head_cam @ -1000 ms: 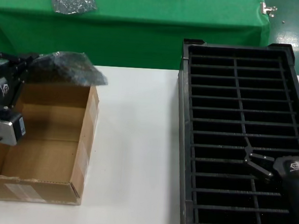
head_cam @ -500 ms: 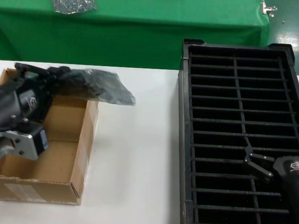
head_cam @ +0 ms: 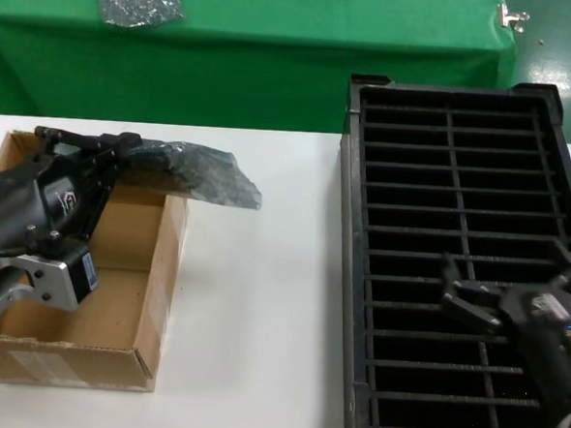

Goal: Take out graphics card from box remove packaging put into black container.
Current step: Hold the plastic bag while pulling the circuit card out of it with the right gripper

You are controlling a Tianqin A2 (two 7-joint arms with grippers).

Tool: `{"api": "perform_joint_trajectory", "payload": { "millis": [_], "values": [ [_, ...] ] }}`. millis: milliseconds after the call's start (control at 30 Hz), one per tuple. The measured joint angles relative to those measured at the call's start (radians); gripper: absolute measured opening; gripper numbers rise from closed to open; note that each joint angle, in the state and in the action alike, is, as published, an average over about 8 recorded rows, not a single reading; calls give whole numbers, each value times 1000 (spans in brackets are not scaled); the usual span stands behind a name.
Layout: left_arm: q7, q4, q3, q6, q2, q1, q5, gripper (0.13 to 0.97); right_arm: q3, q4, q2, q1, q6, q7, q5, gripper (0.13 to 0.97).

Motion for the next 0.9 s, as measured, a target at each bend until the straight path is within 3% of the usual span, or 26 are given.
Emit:
{"api": "perform_joint_trajectory", "payload": {
  "millis": [433,700,900],
  "values": [
    [0,0,0,0,0,0,0,139,-377,84,165,199,72,73,102,957],
    [0,0,0,0,0,0,0,139,-600,83,232,360,173,-16,232,917],
    [0,0,0,0,0,0,0,139,-691,42,221,446,238,-106,321,840]
  ]
}}
